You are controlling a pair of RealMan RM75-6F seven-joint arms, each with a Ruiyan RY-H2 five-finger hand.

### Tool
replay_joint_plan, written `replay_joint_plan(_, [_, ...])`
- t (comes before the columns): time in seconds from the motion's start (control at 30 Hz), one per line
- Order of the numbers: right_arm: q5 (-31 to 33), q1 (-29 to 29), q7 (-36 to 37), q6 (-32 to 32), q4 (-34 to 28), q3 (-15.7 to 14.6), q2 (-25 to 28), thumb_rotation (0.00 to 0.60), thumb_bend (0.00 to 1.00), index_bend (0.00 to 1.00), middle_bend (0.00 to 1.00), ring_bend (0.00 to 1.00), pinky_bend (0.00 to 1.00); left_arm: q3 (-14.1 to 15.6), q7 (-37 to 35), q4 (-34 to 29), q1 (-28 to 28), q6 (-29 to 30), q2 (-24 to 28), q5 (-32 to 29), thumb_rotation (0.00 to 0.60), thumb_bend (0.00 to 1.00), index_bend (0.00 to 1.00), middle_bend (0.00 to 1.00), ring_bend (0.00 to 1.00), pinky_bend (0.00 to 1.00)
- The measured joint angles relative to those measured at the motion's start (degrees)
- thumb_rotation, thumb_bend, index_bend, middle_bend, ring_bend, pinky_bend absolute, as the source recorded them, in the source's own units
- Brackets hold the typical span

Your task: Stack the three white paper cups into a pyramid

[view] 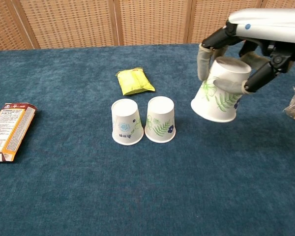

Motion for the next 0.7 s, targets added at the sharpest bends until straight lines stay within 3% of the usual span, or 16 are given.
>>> replay_joint_plan(0.7, [5.4,7.1,-2.7,-4.0,0.4,3.4,-1.9,0.6,0.52,0.45,0.42,0.42,0.85,0.4,-0.1,0.1,1.6,1.5,0.5,0.0,0.6,0.49,0.0,0.0,0.0,0.13])
